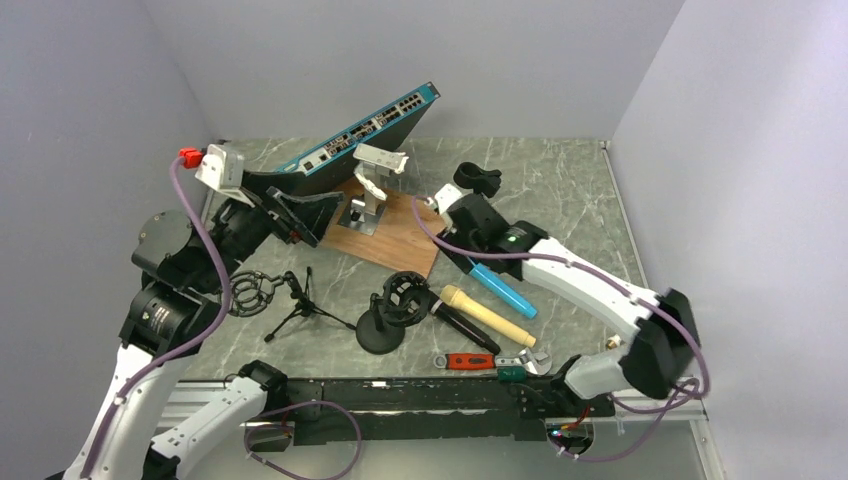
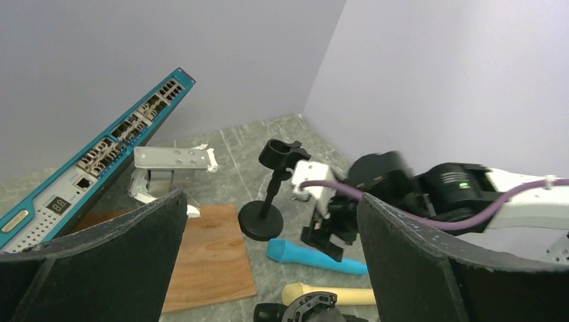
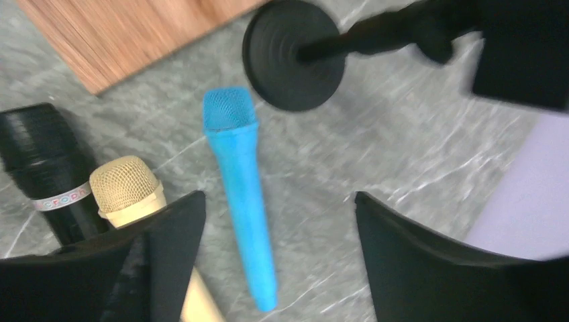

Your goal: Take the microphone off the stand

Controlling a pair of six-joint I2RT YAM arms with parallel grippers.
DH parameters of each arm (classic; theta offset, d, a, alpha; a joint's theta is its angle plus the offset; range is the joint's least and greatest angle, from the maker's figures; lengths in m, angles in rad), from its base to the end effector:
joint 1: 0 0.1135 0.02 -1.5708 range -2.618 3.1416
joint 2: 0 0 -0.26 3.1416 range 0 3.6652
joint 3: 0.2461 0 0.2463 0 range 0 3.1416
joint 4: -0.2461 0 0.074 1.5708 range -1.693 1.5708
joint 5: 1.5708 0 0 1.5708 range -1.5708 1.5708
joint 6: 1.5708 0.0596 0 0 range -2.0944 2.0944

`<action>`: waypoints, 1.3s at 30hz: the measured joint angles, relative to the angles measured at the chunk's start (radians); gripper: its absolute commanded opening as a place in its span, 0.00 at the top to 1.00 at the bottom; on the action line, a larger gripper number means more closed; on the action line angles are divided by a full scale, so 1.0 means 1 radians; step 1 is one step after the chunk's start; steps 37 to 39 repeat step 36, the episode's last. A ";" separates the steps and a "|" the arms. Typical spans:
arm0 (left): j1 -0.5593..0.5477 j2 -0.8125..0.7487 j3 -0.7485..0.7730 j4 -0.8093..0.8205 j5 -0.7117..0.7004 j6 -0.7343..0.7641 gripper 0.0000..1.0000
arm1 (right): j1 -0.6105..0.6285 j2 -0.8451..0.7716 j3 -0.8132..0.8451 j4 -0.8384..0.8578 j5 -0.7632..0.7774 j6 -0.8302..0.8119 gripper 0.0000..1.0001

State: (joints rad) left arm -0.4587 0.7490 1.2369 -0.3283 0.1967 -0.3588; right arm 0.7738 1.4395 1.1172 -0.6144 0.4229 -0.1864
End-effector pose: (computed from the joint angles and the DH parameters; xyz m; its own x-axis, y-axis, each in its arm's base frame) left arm 0.1233 -0.0739 0.4766 -0.0798 -0.3447 -0.9353 0.6186 0.7186 -0.3176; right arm 0.2371 0.1975 0.2491 -0.4804 -0.7056 -0.5209 -0.5621 0.7036 -0.4347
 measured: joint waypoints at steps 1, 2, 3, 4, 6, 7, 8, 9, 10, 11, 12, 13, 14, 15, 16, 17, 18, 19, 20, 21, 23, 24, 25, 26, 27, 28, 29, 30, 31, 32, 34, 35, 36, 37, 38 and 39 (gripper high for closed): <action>0.000 -0.003 0.007 -0.005 -0.004 0.002 0.01 | 0.000 -0.040 0.011 0.003 -0.016 0.010 0.00; 0.000 -0.005 0.016 -0.010 -0.011 0.003 0.01 | 0.000 -0.082 0.021 0.008 -0.031 0.012 0.00; 0.000 -0.007 0.025 -0.013 -0.014 0.005 0.01 | 0.000 -0.126 0.029 0.018 -0.047 0.012 0.00; 0.000 -0.010 0.032 -0.014 -0.020 0.006 0.01 | 0.000 -0.164 0.037 0.028 -0.062 0.012 0.00; 0.000 -0.021 0.044 -0.015 -0.034 0.008 0.01 | 0.000 -0.252 0.060 0.055 -0.087 0.014 0.00; 0.000 -0.030 0.046 -0.015 -0.041 0.010 0.01 | 0.000 -0.292 0.074 0.072 -0.090 0.016 0.00; 0.000 -0.043 0.046 -0.015 -0.048 0.010 0.01 | 0.001 -0.321 0.086 0.089 -0.085 0.022 0.00; 0.000 -0.057 0.046 -0.015 -0.056 0.010 0.01 | 0.002 -0.354 0.101 0.110 -0.068 0.036 0.00; 0.000 -0.069 0.045 -0.013 -0.062 0.010 0.01 | 0.003 -0.382 0.114 0.131 -0.044 0.053 0.00; 0.000 -0.090 0.039 -0.005 -0.071 0.010 0.01 | 0.003 -0.409 0.126 0.150 -0.019 0.069 0.00; 0.000 -0.113 0.027 0.005 -0.084 0.010 0.01 | 0.003 -0.435 0.134 0.171 0.005 0.084 0.00; 0.000 -0.132 0.015 0.015 -0.093 0.010 0.01 | 0.003 -0.462 0.137 0.193 0.026 0.095 0.00; 0.000 -0.156 -0.003 0.026 -0.108 0.009 0.01 | 0.003 -0.485 0.136 0.209 0.045 0.105 0.00; 0.000 -0.181 -0.023 0.036 -0.122 0.008 0.01 | 0.003 -0.514 0.130 0.234 0.066 0.114 0.00; 0.000 -0.203 -0.040 0.040 -0.141 0.006 0.01 | 0.003 -0.546 0.117 0.261 0.090 0.121 0.00; 0.000 -0.227 -0.063 0.048 -0.167 0.006 0.01 | 0.003 -0.584 0.097 0.293 0.122 0.127 0.00; 0.000 -0.245 -0.080 0.055 -0.190 0.006 0.01 | 0.003 -0.620 0.074 0.326 0.156 0.130 0.00; 0.000 -0.259 -0.096 0.061 -0.211 0.006 0.01 | 0.003 -0.656 0.047 0.361 0.197 0.135 0.00; 0.000 -0.277 -0.116 0.071 -0.241 0.006 0.01 | 0.003 -0.689 0.018 0.396 0.237 0.138 0.00; 0.000 -0.292 -0.135 0.078 -0.269 0.006 0.01 | 0.003 -0.719 -0.006 0.426 0.277 0.143 0.00; 0.000 -0.315 -0.162 0.083 -0.320 0.006 0.00 | 0.001 -0.767 -0.039 0.475 0.348 0.149 0.00; 0.000 -0.323 -0.168 0.085 -0.341 0.006 0.01 | 0.001 -0.787 -0.050 0.505 0.394 0.150 0.00; 0.000 -0.327 -0.171 0.085 -0.361 0.006 0.01 | 0.001 -0.794 -0.053 0.523 0.422 0.150 0.00; 0.000 -0.329 -0.171 0.086 -0.374 0.006 0.01 | 0.001 -0.799 -0.053 0.542 0.451 0.150 0.00; 0.000 -0.329 -0.171 0.092 -0.388 0.006 0.00 | 0.001 -0.802 -0.053 0.562 0.483 0.149 0.00; 0.000 -0.329 -0.171 0.097 -0.399 0.006 0.01 | 0.001 -0.803 -0.053 0.573 0.504 0.148 0.00; 0.000 -0.329 -0.172 0.099 -0.409 0.006 0.00 | 0.001 -0.803 -0.053 0.579 0.518 0.147 0.00; 0.000 -0.329 -0.172 0.099 -0.419 0.006 0.01 | 0.001 -0.804 -0.053 0.583 0.528 0.146 0.00; 0.000 -0.329 -0.172 0.099 -0.428 0.006 0.01 | 0.001 -0.805 -0.053 0.583 0.534 0.146 0.00; 0.000 -0.328 -0.172 0.099 -0.435 0.006 0.01 | 0.001 -0.807 -0.054 0.583 0.536 0.146 0.00; 0.000 -0.327 -0.172 0.098 -0.449 0.006 0.01 | 0.001 -0.820 -0.063 0.587 0.533 0.146 0.00; 0.000 -0.326 -0.172 0.098 -0.453 0.006 0.01 | 0.001 -0.829 -0.072 0.591 0.521 0.145 0.00; 0.000 -0.324 -0.172 0.098 -0.457 0.006 0.01 | 0.001 -0.840 -0.083 0.599 0.515 0.140 0.00; 0.000 -0.324 -0.172 0.098 -0.457 0.006 0.01 | 0.001 -0.840 -0.083 0.599 0.515 0.140 0.00; 0.000 -0.324 -0.172 0.098 -0.457 0.006 0.01 | 0.001 -0.840 -0.083 0.599 0.515 0.140 0.00; 0.000 -0.324 -0.172 0.098 -0.457 0.006 0.01 | 0.001 -0.840 -0.083 0.599 0.515 0.140 0.00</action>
